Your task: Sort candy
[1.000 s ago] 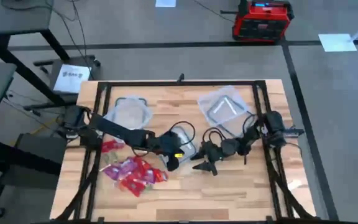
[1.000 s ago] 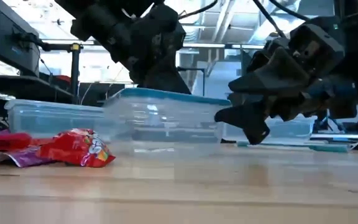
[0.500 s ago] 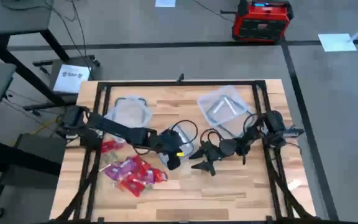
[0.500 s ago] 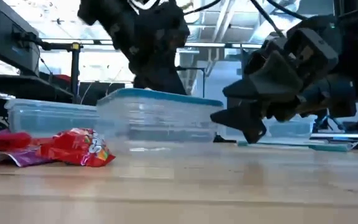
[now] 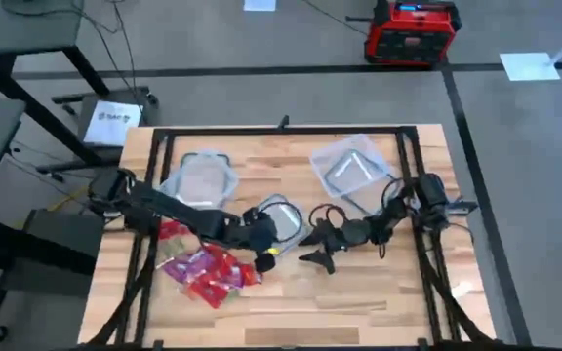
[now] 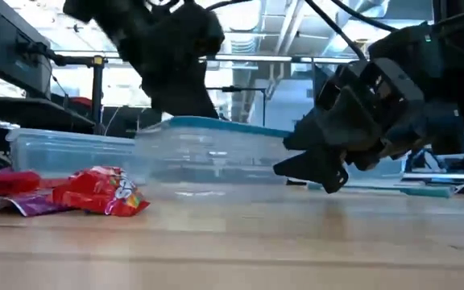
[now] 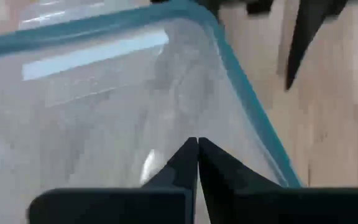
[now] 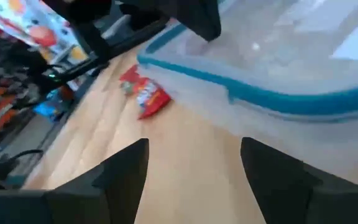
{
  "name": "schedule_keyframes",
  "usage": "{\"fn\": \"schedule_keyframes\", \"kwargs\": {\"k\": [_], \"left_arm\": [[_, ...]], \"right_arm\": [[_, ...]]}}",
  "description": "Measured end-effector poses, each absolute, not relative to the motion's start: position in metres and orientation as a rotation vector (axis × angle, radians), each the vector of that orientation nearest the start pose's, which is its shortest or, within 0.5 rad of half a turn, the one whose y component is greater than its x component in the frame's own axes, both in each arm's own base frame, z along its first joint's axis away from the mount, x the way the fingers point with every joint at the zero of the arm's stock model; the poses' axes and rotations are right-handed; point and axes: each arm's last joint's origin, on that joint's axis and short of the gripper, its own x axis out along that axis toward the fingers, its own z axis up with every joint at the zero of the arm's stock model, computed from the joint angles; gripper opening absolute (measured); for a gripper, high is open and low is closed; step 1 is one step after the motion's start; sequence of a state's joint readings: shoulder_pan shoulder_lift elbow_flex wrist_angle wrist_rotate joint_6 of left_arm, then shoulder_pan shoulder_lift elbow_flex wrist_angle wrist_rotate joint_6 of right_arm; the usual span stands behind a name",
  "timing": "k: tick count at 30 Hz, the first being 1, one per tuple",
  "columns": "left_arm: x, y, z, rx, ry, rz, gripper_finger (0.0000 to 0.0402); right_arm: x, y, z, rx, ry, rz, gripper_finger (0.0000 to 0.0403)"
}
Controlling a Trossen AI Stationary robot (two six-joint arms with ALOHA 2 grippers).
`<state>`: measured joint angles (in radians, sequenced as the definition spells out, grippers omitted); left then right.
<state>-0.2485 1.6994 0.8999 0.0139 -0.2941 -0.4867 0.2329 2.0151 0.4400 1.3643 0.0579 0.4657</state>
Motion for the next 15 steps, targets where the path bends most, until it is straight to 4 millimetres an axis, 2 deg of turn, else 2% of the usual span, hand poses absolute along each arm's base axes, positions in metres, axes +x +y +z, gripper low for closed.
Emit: {"fn": "schedule_keyframes", "kwargs": {"k": [7, 15], "left_arm": [[0.324, -0.074, 0.158, -0.254, 0.702, 0.182, 0.0], [0.324, -0.072, 0.158, -0.245, 0.717, 0.159, 0.0]], "right_arm": [[0.281, 0.058, 0.079, 0.439, 0.213, 0.103, 0.0244], [0.282, 0.059, 0.091, 0.434, 0.101, 0.226, 0.0234]]}}
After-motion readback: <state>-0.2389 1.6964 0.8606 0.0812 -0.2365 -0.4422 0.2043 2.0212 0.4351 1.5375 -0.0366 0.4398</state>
